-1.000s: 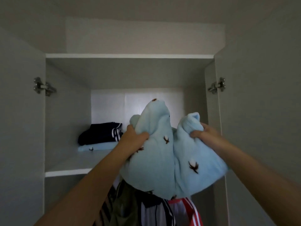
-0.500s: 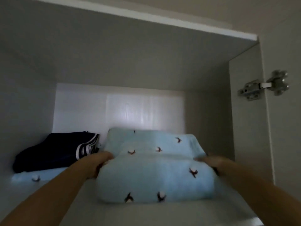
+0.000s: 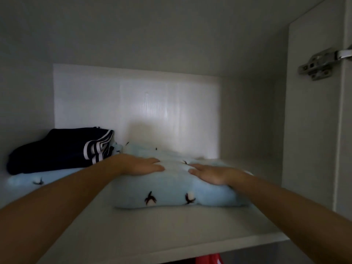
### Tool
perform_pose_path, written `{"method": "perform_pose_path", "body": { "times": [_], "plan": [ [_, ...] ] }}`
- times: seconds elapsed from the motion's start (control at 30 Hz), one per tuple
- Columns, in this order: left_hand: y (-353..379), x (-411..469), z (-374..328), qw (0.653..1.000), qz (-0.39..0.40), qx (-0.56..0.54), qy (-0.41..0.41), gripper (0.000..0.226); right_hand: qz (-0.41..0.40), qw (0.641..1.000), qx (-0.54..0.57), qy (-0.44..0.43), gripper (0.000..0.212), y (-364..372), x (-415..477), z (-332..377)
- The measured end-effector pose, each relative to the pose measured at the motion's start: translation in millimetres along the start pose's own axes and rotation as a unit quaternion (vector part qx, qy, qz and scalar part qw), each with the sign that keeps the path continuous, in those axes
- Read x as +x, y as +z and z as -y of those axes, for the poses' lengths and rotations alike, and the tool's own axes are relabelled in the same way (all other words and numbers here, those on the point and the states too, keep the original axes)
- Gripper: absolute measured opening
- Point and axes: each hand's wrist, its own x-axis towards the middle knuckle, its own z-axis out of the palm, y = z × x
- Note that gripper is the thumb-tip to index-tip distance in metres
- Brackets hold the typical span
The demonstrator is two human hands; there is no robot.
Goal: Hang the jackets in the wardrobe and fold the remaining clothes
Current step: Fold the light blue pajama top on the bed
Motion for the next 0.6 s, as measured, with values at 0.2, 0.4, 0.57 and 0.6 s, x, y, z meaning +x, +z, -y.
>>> {"method": "perform_pose_path", "body": {
  "times": [0.2, 0.4, 0.57, 0.6],
  "plan": [
    [-32, 31, 0, 0.996, -0.086, 0.021, -0.025, 0.093, -0.027, 0.999, 0.020, 0.033, 0.068, -32, 29, 25],
    [-3, 45, 4, 0.998, -0.022, 0.017, -0.048, 0.077, 0.050, 0.987, 0.035, 0.150, 0.103, -12, 44, -39],
    [2, 37, 4, 0.993, -0.114, -0.008, -0.005, 0.072, -0.020, 0.975, 0.023, 0.221, 0.085, -19, 62, -88],
    [1, 29, 0, 0.986, -0.168, -0.005, 0.020, 0.066, -0.046, 0.978, -0.010, 0.205, 0.076, -22, 52, -72]
  ]
}}
